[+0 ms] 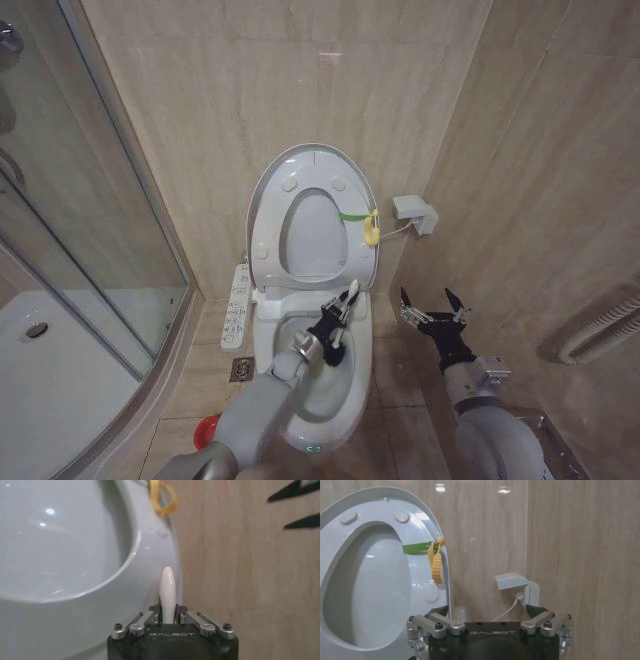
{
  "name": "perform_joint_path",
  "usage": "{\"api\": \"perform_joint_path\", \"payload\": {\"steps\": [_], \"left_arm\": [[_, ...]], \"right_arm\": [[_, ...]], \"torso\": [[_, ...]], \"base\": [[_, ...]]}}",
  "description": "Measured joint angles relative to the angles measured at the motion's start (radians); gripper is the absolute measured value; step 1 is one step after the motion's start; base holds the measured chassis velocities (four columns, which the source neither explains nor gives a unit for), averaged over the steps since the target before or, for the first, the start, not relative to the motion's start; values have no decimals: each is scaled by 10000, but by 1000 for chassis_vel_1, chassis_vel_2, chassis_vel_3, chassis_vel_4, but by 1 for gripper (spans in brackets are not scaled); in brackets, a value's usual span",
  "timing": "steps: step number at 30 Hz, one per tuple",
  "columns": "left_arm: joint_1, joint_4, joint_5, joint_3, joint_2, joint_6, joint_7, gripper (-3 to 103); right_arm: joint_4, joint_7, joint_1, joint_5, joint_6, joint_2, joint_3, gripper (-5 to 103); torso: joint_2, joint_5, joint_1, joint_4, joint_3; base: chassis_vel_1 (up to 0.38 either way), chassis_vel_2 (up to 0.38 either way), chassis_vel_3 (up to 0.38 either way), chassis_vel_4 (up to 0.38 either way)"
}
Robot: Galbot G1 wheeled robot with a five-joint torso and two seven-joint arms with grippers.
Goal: Open the toilet lid, clean the toilet bowl with a toilet brush, close the toilet lid, and flush.
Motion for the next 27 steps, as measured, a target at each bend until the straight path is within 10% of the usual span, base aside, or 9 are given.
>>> {"api": "perform_joint_path", "payload": {"steps": [13, 27], "left_arm": [[-82, 1319, -69, -158, 18, -212, 268, 19], [189, -93, -135, 395, -41, -58, 76, 19]], "right_arm": [[0, 0, 0, 0, 0, 0, 0, 100], [0, 0, 0, -1, 0, 0, 0, 100]], "torso": [[0, 1, 0, 3, 0], [0, 0, -1, 0, 0]], "base": [[0, 0, 0, 0], [0, 0, 0, 0]]}}
